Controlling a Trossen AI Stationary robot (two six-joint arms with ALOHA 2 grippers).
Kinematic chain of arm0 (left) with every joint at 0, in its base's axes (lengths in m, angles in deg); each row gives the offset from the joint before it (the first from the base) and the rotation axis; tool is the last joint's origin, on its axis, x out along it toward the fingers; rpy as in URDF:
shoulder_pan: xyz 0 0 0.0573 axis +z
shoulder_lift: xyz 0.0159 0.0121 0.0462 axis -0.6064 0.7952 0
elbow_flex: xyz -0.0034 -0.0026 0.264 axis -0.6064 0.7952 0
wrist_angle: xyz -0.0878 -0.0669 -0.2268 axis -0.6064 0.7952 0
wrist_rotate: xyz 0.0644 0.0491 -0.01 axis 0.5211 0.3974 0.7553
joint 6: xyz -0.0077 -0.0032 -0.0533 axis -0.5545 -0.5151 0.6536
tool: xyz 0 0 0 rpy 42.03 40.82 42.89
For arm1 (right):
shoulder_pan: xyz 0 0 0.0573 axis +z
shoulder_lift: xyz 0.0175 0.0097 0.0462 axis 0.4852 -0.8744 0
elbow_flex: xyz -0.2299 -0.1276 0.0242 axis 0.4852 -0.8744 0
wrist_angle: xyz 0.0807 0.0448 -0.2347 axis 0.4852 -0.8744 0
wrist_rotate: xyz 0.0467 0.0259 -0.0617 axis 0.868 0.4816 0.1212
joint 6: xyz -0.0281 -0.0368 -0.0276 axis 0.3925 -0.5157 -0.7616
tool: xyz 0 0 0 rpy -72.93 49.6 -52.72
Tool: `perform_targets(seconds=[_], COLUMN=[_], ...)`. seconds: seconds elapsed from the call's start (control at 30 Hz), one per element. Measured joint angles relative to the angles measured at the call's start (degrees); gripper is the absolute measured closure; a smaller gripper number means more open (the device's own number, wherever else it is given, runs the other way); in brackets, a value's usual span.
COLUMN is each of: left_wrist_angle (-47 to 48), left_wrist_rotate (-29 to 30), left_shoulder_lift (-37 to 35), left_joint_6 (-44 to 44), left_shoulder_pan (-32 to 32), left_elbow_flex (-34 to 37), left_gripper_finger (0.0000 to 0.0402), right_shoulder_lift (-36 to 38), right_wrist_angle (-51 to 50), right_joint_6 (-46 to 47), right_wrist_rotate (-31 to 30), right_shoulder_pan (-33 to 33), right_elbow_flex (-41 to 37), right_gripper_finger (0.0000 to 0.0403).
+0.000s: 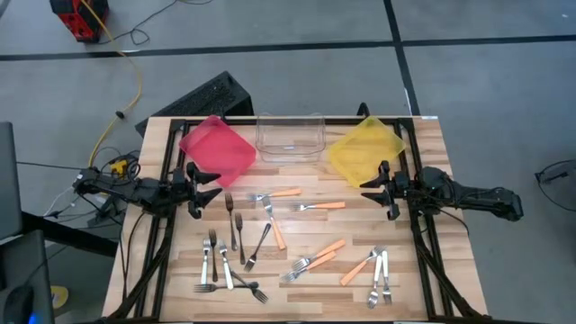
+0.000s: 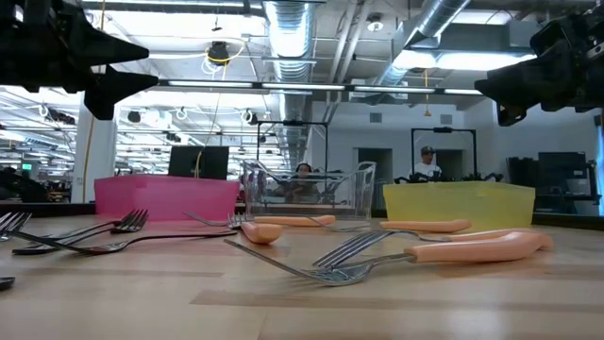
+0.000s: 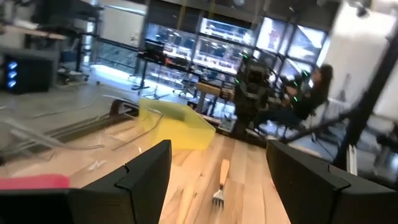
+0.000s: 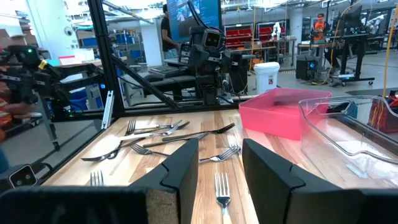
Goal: Sort silverware by color (type)
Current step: Put the white fork into the transparent bin
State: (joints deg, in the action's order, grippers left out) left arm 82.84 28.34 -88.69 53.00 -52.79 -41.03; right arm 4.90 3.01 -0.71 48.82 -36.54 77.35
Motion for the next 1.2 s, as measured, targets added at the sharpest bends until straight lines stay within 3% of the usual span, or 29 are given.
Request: perform_targets(seconds=[0.23, 0.47, 0.83, 1.03, 1.2], left_wrist_angle=[-3.75, -4.06, -9.22, -12.21, -11.87], left_wrist_rotate=[11.78, 17.8, 18.87, 18.68, 12.23], left_shoulder_lift=[-0.02, 0.0, -0.02, -0.02, 0.0], left_joint_6=[16.15, 24.17, 30.52, 30.86, 32.57], left_shoulder_pan=[0.02, 0.03, 0.02, 0.02, 0.04], left_elbow_flex=[0.01, 0.01, 0.01, -0.04, -1.19], left_gripper_finger=[0.0155, 0.0155, 0.0155, 0.0155, 0.0155], right_shoulder_lift=[0.0, -0.01, -0.01, 0.01, -0.01], right_wrist_angle=[0.0, 1.56, 10.41, 13.05, 14.28], right_joint_6=[0.0, 0.36, 27.6, 34.77, 37.37], right_wrist_rotate=[0.0, 0.0, 0.02, -0.07, -2.66], right_shoulder_pan=[-0.01, -0.04, 0.36, 0.36, 0.36], right_elbow_flex=[0.0, 0.0, 0.0, 0.02, 0.02], right_gripper_finger=[0.0253, 0.0253, 0.0253, 0.0253, 0.0253])
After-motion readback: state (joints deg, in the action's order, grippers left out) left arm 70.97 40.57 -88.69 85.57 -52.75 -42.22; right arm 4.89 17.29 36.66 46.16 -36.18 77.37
